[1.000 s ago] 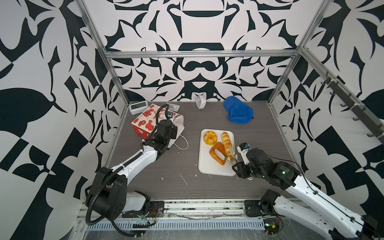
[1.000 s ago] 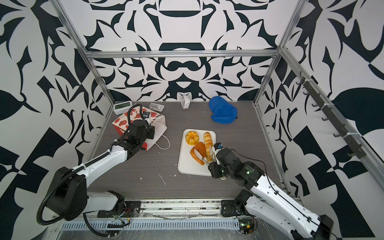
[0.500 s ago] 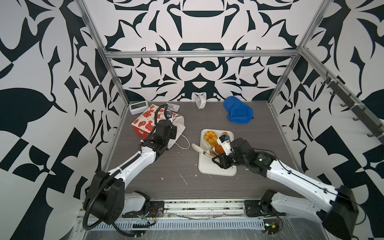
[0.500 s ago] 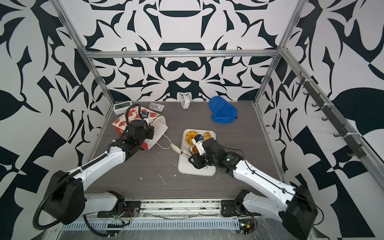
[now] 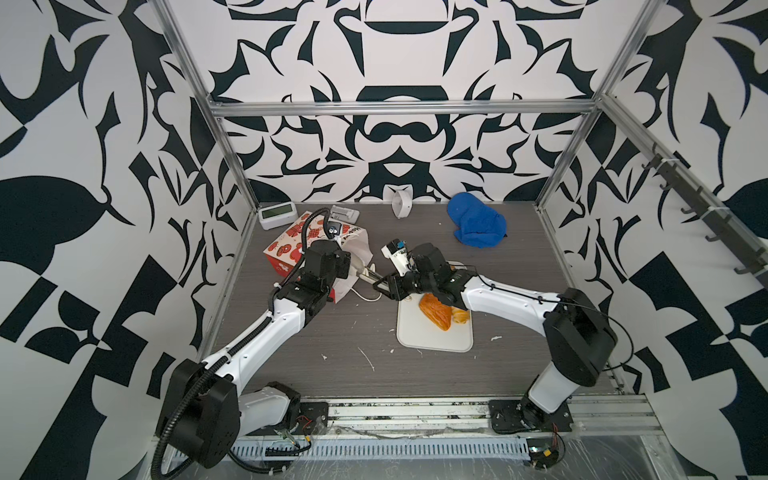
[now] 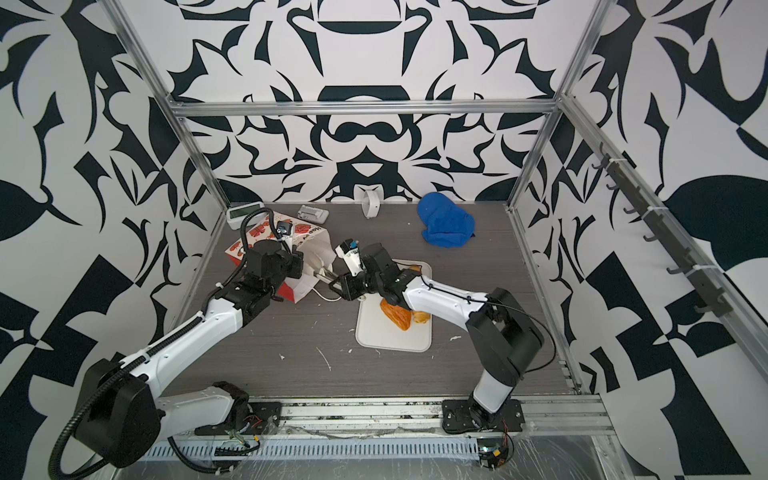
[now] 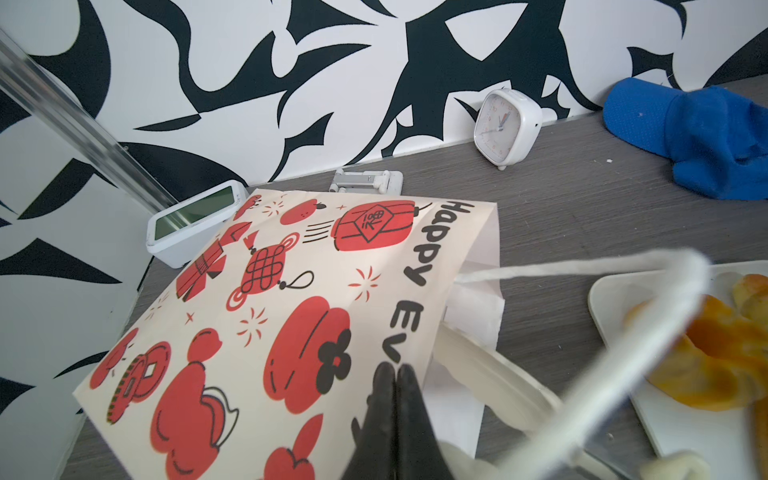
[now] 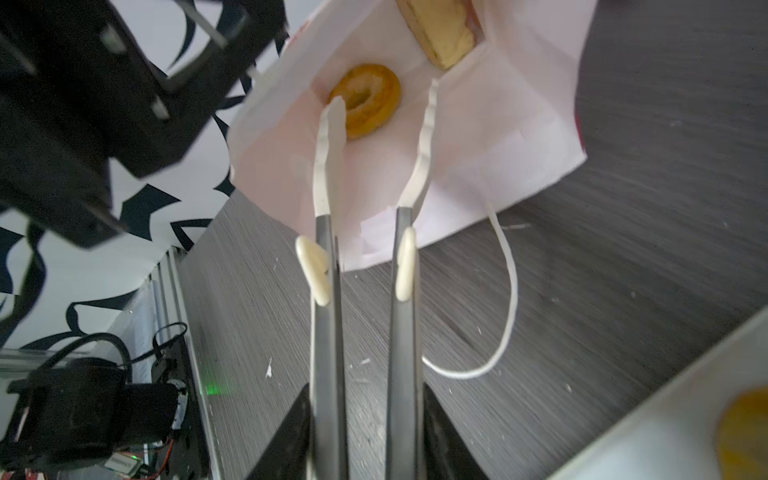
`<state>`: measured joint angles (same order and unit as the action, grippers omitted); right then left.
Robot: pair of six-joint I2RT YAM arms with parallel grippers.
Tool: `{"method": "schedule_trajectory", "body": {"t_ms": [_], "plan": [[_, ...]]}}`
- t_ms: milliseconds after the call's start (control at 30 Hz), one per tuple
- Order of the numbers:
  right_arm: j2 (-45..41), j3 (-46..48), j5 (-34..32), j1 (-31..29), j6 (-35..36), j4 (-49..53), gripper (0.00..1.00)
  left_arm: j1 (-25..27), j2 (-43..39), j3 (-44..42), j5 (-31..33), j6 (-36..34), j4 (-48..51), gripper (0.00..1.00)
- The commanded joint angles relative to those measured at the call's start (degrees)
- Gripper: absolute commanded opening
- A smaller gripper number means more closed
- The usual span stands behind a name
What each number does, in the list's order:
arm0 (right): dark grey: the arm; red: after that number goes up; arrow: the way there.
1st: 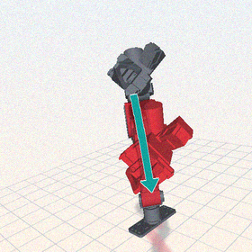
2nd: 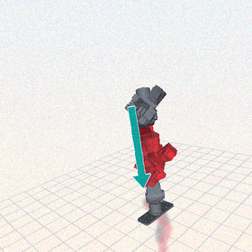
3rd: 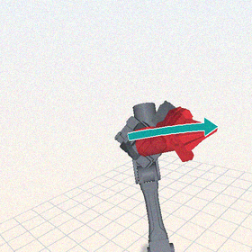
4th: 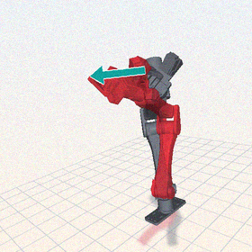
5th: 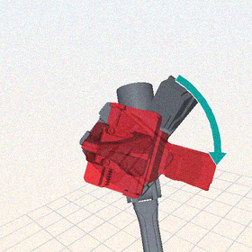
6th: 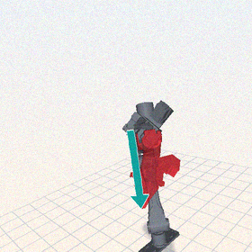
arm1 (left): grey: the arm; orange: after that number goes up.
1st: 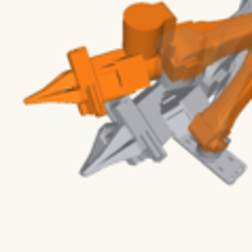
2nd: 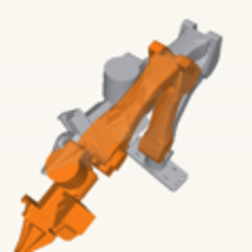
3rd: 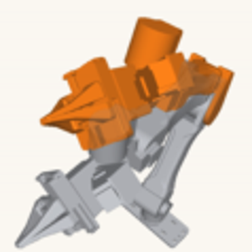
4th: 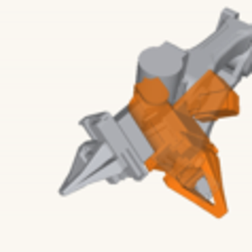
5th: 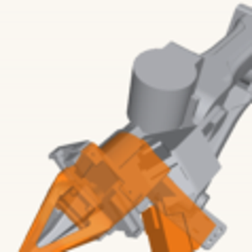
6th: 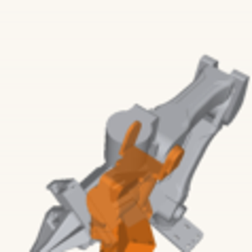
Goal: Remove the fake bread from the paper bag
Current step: 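Carry the open tongs with the right gripper into the bag opening, then push the tongs deeper into the bag toward the small brown ring bread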
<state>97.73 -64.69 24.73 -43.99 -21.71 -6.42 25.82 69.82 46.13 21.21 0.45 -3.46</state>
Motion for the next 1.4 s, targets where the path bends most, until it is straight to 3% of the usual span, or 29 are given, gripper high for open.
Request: {"method": "schedule_trajectory", "body": {"t_ms": [0,200,400,733,1067,1367], "plan": [[1.3,-5.3,4.0,-0.9,-0.1,-6.0,0.38,-0.4,0.2,-0.6,0.4,0.9,0.8,0.0],[10.8,-12.9,5.5,-1.5,-1.1,-7.3,0.38,-0.4,0.0,-0.2,-0.4,1.7,1.3,0.0],[17.2,-18.3,2.3,-2.4,1.5,-6.5,0.39,-0.4,-0.5,0.6,-1.5,2.5,2.0,0.0],[20.0,-20.8,-6.6,-3.8,9.9,-5.3,0.41,-0.3,-1.9,1.4,-2.2,2.8,3.1,0.0],[24.0,-25.0,-7.4,-3.8,9.6,-6.3,0.44,-0.4,-3.6,1.1,-2.1,3.0,4.3,0.0],[27.0,-28.7,-12.3,-3.8,11.9,-5.5,0.45,-0.4,-3.9,1.3,-2.7,3.3,4.7,0.0]]}}
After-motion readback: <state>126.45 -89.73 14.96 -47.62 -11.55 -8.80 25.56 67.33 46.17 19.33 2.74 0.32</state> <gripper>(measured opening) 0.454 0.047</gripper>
